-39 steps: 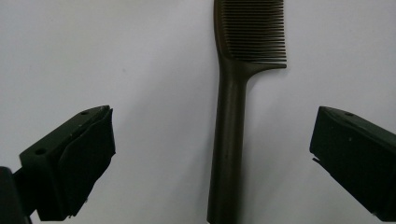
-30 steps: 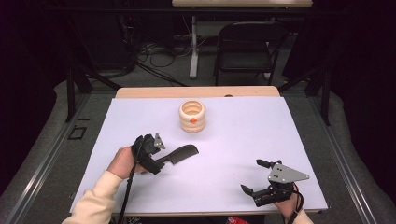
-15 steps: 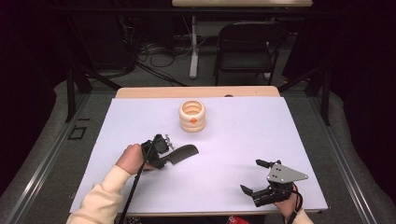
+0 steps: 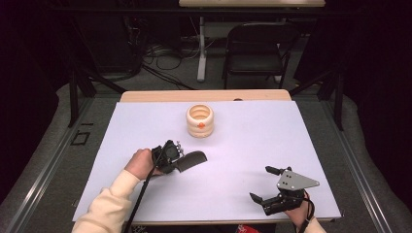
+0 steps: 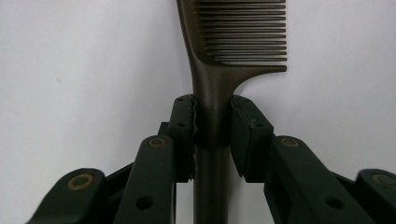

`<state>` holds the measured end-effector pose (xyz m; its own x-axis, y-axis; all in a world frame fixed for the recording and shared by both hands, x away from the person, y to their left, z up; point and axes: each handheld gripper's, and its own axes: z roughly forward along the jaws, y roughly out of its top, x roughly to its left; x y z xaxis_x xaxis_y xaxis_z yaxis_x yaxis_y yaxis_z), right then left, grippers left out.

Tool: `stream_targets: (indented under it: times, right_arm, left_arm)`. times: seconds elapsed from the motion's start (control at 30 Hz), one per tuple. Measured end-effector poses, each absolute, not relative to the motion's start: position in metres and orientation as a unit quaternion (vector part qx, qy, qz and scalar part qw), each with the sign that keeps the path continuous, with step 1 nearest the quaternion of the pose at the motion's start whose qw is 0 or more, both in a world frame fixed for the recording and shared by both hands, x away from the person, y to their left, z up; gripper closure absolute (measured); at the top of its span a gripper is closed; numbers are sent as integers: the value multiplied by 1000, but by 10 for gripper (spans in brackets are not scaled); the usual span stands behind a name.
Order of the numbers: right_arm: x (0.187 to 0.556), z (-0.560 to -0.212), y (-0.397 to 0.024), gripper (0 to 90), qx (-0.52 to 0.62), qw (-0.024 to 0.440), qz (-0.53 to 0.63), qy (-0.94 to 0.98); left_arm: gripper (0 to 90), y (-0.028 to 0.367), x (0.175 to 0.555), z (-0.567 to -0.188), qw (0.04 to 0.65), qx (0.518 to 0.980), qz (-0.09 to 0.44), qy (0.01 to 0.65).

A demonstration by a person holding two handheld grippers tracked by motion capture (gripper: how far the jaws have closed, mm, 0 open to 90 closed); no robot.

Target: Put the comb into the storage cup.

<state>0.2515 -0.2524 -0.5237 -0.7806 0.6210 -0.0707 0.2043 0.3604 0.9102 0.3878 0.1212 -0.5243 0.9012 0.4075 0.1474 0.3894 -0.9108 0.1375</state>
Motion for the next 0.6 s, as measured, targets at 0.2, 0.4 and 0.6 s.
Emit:
stream_targets:
  times: [0.2, 0.4, 0.6]
  right_arm:
    - [251, -523, -252, 0, 258, 209, 502, 799]
    - [252, -523, -251, 0, 258, 207, 503, 799]
    - [253, -523, -251, 0, 257, 207, 503, 799]
  left_arm:
    - [724, 124, 387, -524, 59, 973, 87, 204]
    - [723, 129, 384, -522, 76, 970, 90, 215]
    - [723, 137, 381, -520, 94, 965, 97, 227]
